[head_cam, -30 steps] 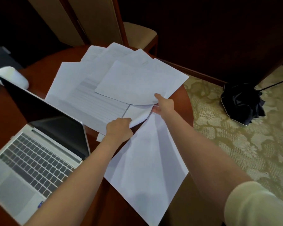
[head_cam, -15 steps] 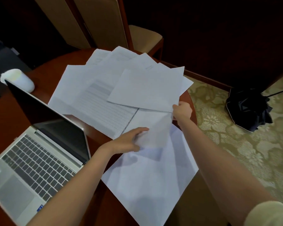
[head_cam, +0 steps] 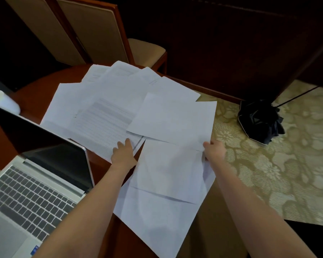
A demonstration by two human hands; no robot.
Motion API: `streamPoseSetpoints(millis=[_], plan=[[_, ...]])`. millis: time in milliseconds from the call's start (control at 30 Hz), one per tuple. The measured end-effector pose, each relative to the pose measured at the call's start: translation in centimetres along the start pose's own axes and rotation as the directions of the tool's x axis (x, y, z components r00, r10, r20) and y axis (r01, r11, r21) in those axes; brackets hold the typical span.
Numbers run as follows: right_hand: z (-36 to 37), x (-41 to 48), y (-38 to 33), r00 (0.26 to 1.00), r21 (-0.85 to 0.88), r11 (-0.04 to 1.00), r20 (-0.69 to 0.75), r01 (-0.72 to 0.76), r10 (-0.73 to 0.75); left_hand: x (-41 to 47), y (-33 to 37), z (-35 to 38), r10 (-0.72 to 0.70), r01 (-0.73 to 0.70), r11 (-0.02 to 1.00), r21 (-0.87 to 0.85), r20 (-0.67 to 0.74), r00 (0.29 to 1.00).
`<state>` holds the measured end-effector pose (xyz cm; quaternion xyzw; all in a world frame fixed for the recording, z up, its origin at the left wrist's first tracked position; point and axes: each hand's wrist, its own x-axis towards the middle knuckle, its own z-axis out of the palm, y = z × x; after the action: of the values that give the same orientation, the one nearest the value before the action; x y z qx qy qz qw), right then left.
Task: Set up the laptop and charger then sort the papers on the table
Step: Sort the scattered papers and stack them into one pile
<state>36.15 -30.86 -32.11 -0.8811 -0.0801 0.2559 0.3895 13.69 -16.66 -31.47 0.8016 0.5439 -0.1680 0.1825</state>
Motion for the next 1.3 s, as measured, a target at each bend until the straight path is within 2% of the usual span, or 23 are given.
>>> streamPoseSetpoints(millis=[67, 167, 233, 400, 467, 533, 600, 700, 767, 867, 933, 1033, 1200, 1267, 1300], plan=[[-0.5, -0.6, 0.3, 1.000, 0.022, 1.000, 0.000, 0.006, -0.006, 0.0, -0.1, -0.2, 0.024, -0.020, 0.997, 0.068, -0.057, 0.998], [-1.2, -1.4, 0.6, 1.000, 0.074, 0.997, -0.016, -0.018, 0.019, 0.0, -0.1, -0.6, 0.017, -0.020, 0.999, 0.041, 0.074, 0.997], [-1.4, -1.8, 1.2, 1.000, 0.096, 0.995, -0.021, -0.020, 0.022, -0.1, 0.4, -0.8, 0.006, -0.012, 0.998, 0.058, 0.101, 0.995], [-2.1, -3.1, 1.9, 0.999, 0.169, 0.986, -0.029, -0.012, 0.017, -1.2, 1.5, -0.2, 0.064, -0.037, 0.973, 0.229, -0.110, 0.992], [-2.6, -3.4, 2.1, 0.999, 0.222, 0.975, -0.040, -0.015, 0.024, -1.7, 1.6, -0.4, 0.088, -0.046, 0.968, 0.246, -0.161, 0.983], [-3.2, -3.4, 2.4, 0.995, 0.278, 0.960, -0.078, -0.037, 0.061, -2.0, 2.0, -1.2, 0.077, -0.045, 0.988, 0.148, -0.214, 0.974], [-3.8, -3.2, 2.7, 0.979, 0.374, 0.922, -0.125, -0.101, 0.158, -2.2, 2.8, -2.0, 0.086, -0.091, 0.996, 0.000, -0.318, 0.944], [-4.5, -2.8, 3.0, 0.937, 0.606, 0.770, -0.113, -0.198, 0.330, -2.6, 4.0, -2.5, 0.199, -0.312, 0.931, -0.192, -0.451, 0.870], [-5.0, -2.7, 3.2, 0.922, 0.704, 0.678, -0.087, -0.211, 0.377, -3.2, 4.1, -2.0, 0.318, -0.465, 0.844, -0.268, -0.449, 0.835], [-6.0, -2.7, 3.0, 0.928, 0.740, 0.651, -0.101, -0.170, 0.358, -3.9, 3.4, -0.9, 0.505, -0.588, 0.751, -0.300, -0.314, 0.804], [-6.5, -2.4, 3.0, 0.945, 0.724, 0.677, -0.114, -0.132, 0.307, -4.3, 2.3, -0.1, 0.542, -0.593, 0.755, -0.280, -0.244, 0.804], [-7.3, -1.8, 3.1, 0.968, 0.602, 0.790, -0.108, -0.117, 0.225, -4.8, 0.8, 0.4, 0.525, -0.552, 0.775, -0.306, -0.174, 0.833], [-8.3, -1.0, 2.9, 0.999, 0.330, 0.944, -0.017, -0.027, 0.035, -5.1, -0.2, 0.4, 0.534, -0.505, 0.834, -0.221, 0.094, 0.840], [-8.5, -1.0, 2.6, 0.999, 0.185, 0.982, -0.015, 0.036, -0.034, -4.9, -0.6, 0.5, 0.509, -0.463, 0.839, -0.286, 0.109, 0.854], [-8.5, -1.0, 2.3, 0.997, 0.101, 0.992, -0.025, 0.076, -0.074, -5.1, -0.7, 0.6, 0.456, -0.400, 0.836, -0.376, 0.071, 0.887]])
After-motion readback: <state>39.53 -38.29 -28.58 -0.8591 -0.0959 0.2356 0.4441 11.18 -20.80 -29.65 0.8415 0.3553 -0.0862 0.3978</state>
